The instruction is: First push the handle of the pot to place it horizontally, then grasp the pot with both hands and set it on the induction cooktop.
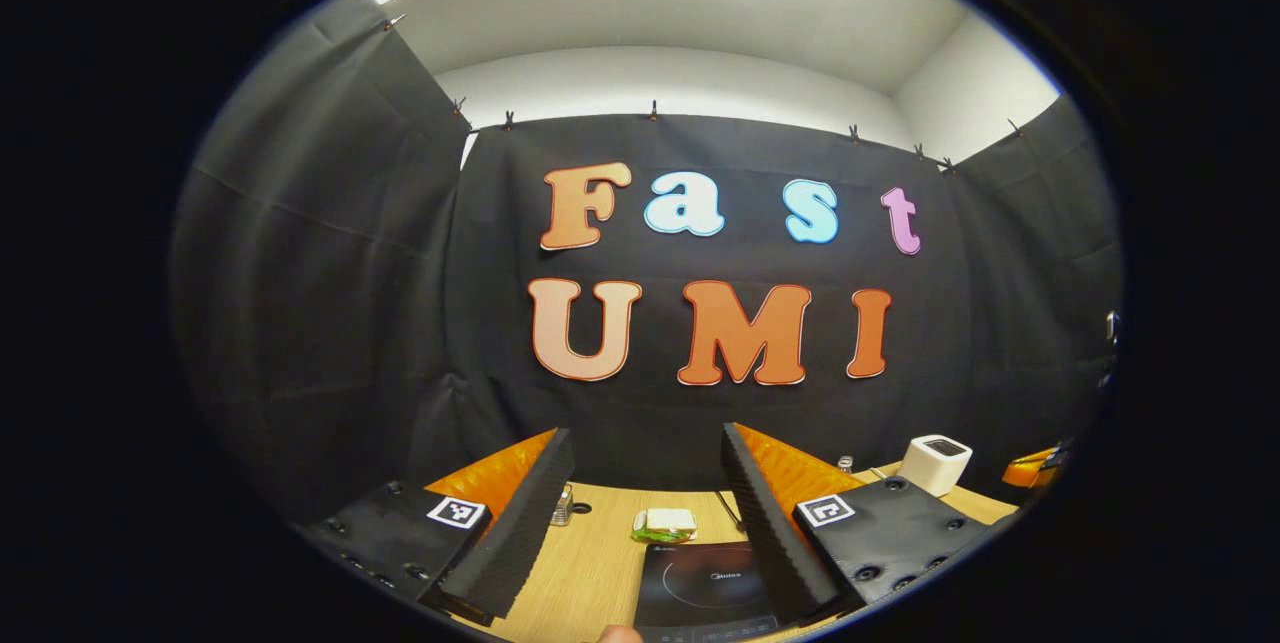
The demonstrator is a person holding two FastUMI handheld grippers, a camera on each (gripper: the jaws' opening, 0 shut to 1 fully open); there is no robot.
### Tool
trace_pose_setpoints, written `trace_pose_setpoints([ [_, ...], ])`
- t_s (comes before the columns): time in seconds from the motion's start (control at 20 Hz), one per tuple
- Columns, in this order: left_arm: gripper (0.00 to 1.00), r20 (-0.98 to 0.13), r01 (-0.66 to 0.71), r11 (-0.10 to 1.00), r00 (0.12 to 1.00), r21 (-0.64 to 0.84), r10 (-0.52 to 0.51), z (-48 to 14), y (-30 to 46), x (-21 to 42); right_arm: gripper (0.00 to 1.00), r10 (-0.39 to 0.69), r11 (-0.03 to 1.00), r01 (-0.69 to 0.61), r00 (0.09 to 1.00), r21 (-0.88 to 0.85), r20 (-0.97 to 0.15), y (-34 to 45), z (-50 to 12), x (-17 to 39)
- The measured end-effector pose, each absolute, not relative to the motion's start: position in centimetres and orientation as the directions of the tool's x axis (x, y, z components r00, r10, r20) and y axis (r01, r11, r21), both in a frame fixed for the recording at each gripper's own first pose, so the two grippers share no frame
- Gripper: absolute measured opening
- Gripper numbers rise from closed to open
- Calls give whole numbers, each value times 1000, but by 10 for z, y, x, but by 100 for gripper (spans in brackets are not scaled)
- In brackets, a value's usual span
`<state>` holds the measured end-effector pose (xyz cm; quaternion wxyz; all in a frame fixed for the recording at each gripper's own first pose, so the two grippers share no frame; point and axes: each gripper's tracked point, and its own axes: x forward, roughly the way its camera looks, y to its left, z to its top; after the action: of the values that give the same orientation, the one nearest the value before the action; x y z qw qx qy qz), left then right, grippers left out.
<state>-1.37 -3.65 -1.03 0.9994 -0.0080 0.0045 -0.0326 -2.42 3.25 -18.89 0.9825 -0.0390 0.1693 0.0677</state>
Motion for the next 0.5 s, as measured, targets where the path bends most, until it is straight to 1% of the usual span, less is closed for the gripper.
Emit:
trace_pose_setpoints([
  [0.35,98,-24,67,998,997,-16,-68,-16,-37,-14,2,124,982,-173,896,-79,-425,40,-240,-42],
  [0.5,98,-32,68,997,997,-18,-69,-16,-37,-12,2,142,979,-195,872,-66,-468,46,-263,-49],
])
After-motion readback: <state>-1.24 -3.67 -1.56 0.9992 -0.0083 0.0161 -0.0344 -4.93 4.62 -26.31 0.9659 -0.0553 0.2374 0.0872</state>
